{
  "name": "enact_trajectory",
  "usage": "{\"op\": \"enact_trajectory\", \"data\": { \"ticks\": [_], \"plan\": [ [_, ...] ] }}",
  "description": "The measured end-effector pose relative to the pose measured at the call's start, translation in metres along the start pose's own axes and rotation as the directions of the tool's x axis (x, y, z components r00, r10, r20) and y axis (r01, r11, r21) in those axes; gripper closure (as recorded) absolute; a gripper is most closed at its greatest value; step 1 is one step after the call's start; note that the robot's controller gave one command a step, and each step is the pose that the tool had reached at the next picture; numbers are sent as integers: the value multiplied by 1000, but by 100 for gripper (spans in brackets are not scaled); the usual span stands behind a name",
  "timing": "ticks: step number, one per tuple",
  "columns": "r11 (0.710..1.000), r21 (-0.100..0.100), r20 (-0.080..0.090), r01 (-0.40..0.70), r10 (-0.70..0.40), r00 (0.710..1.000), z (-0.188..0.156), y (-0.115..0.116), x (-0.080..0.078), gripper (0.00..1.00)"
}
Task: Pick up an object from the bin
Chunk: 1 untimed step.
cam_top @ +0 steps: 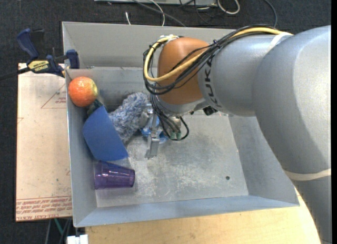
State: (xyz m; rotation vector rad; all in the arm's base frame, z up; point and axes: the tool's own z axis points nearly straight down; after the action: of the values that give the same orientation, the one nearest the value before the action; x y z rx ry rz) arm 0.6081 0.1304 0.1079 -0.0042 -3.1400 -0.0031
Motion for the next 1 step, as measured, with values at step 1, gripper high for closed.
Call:
{"op": "enact_trajectory", "data": {
  "ticks": [1],
  "plan": [
    [968,-7,12,-249,249,968,-19,-7,-25,0]
  ]
}}
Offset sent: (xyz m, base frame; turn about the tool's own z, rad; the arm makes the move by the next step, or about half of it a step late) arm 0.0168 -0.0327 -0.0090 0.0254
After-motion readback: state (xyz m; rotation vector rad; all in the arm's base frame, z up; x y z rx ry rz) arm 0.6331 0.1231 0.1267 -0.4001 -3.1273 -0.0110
